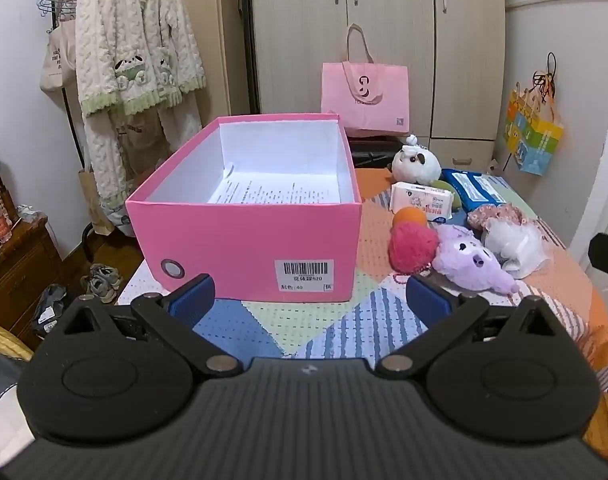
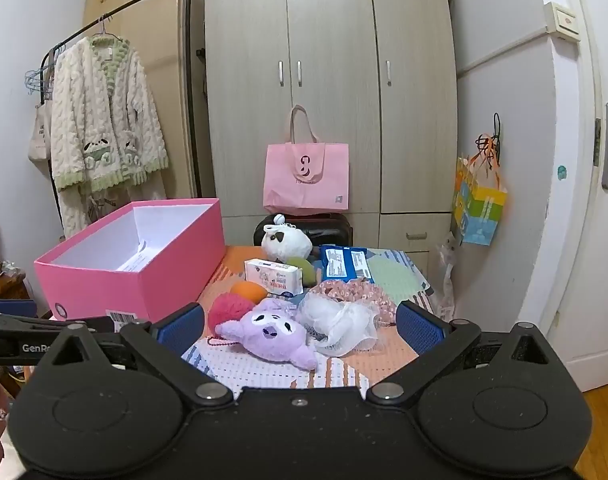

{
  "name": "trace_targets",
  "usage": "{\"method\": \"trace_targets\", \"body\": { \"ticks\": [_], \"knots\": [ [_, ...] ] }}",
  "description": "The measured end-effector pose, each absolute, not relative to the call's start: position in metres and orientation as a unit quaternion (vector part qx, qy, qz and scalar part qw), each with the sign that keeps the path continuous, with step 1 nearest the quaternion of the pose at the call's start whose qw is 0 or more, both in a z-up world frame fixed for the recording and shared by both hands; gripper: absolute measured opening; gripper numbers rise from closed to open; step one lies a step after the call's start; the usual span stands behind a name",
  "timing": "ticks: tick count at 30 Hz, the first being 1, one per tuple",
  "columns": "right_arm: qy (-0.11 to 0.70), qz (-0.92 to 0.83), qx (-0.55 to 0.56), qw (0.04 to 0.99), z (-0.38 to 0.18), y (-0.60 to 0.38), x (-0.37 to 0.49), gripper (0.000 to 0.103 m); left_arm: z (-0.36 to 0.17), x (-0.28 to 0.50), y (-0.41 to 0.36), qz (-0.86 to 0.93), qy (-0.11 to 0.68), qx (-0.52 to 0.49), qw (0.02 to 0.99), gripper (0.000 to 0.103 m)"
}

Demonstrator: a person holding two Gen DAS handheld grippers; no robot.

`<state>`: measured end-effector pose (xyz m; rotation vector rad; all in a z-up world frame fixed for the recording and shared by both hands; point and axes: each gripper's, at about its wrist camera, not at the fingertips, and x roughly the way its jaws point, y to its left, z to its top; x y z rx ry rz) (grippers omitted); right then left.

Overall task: Organize soft objects
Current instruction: 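Move both tools toward the plush toys on the table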

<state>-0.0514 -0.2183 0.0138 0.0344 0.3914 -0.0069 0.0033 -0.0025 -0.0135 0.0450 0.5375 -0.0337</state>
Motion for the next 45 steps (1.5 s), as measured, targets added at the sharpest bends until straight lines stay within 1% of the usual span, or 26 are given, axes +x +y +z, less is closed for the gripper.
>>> {"method": "trace_targets", "body": {
  "ticks": [5,9,14,32,45],
  "knots": [
    [0.196,-0.003,0.016,0.980,0.014,-0.218,-0.050,0.103,-0.014,0.002,-0.002,-0.021,0.265,0.023,0.964,0.103],
    [0.197,-0.004,0.015,0.980,0.014,-0.219,-0.050,0.103,-0.010,-0.006,-0.002,-0.025,0.237,0.017,0.971,0.103],
    [0.199,-0.008,0.013,0.980,0.012,-0.220,-0.050,0.103,-0.006,-0.010,-0.006,-0.048,0.225,0.023,0.973,0.103],
    [0.218,-0.016,0.020,0.976,0.001,-0.232,-0.047,0.103,-0.015,-0.003,-0.008,-0.061,0.269,0.023,0.961,0.103],
    [0.219,-0.015,0.017,0.975,-0.001,-0.236,-0.045,0.103,-0.017,-0.001,-0.010,-0.060,0.273,0.028,0.960,0.103]
  ]
}}
